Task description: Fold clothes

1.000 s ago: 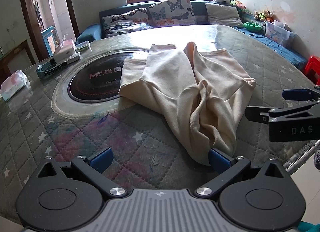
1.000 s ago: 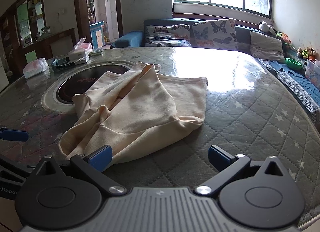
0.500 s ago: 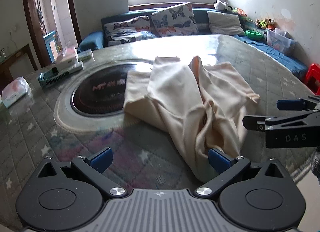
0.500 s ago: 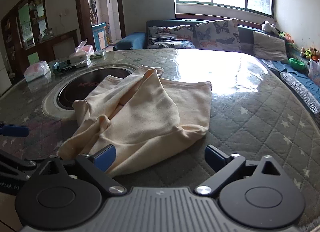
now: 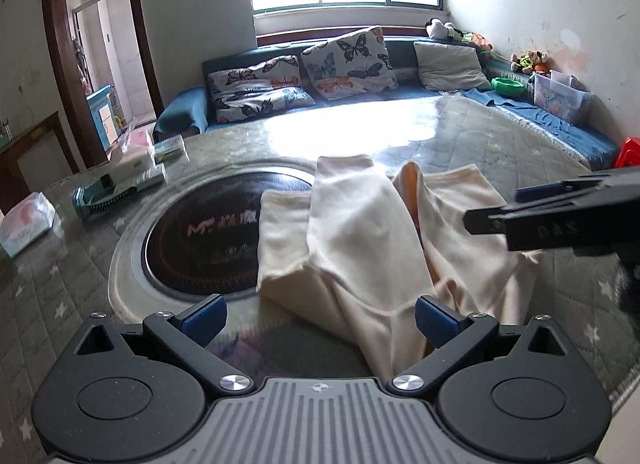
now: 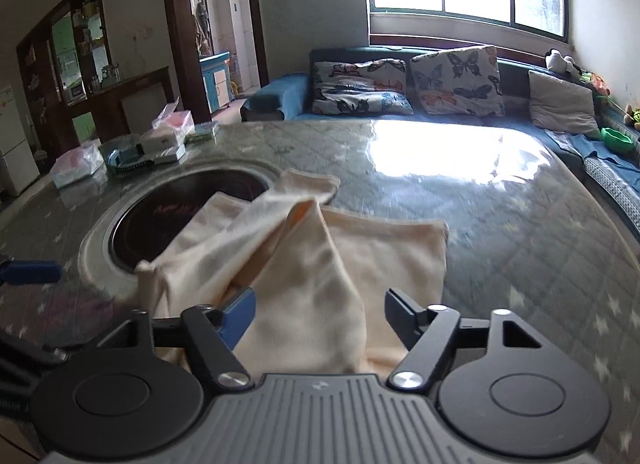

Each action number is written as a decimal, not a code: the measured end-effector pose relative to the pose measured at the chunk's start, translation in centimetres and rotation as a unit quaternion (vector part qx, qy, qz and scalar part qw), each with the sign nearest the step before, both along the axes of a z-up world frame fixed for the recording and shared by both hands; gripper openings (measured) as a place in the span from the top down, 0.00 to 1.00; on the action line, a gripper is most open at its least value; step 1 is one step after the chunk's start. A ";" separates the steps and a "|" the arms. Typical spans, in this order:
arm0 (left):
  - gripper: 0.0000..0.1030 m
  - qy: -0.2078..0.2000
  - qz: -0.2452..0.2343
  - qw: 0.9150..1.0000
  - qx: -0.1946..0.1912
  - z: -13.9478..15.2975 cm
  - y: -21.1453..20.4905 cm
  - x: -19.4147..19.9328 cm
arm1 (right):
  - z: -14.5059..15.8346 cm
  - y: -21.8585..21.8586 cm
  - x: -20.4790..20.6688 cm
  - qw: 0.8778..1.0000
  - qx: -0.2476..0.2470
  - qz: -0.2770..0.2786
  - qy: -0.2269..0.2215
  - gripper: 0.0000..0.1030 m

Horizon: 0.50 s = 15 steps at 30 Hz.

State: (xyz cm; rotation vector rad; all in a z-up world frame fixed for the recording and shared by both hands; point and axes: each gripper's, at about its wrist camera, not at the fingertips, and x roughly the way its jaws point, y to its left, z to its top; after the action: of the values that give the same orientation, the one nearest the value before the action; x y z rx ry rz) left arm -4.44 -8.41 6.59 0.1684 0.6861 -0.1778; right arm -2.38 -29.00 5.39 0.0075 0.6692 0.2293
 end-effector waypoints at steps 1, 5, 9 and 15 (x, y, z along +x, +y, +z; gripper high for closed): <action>0.01 -0.001 0.001 1.000 0.001 0.0 0.0 0.4 | 0.0 0.0 0.8 1.000 0.002 0.001 0.001 0.32; 0.02 -0.005 0.000 1.000 0.003 0.1 0.0 1.7 | 0.1 0.1 3.8 1.000 0.011 0.006 0.005 0.41; 0.03 -0.007 -0.002 1.000 0.000 0.3 0.1 2.8 | 0.1 0.2 6.3 1.000 0.018 0.008 0.009 0.51; 0.06 0.000 0.002 1.000 -0.017 0.4 0.2 5.0 | -0.9 0.5 9.1 0.999 0.010 0.019 0.027 0.69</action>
State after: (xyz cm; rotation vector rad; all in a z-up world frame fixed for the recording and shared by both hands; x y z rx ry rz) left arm 0.53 -8.19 7.00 0.1348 0.6833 -0.1847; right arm 6.74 -28.46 4.49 0.0194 0.7204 0.2730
